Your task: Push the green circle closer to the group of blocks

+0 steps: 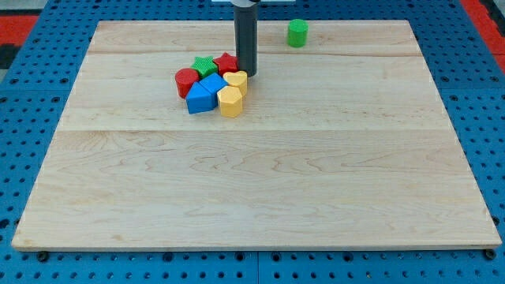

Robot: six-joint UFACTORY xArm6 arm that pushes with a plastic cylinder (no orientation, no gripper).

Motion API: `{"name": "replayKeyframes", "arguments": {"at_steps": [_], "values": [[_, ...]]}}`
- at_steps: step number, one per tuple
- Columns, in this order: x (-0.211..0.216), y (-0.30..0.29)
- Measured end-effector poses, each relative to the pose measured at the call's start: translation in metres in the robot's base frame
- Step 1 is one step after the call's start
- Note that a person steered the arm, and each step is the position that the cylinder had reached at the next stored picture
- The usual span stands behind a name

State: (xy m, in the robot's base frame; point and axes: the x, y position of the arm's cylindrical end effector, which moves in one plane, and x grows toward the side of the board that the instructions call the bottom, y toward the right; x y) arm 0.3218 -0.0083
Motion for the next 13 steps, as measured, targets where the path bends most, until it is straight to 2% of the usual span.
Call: {"name": "replayKeyframes", "arguments": {"at_steps": [1, 2, 3, 4, 5, 6, 7, 9, 10, 11, 13], "values": [[-0.007, 0.048], [-0.04, 0.071], [-0.085, 0.14], [-0.13, 0.15], [-0.13, 0.12], [-0.13, 0.067], [-0.12, 0.049], [-0.091, 0.068], [-0.101, 0.068], [-0.122, 0.096], [-0.097, 0.116]]}}
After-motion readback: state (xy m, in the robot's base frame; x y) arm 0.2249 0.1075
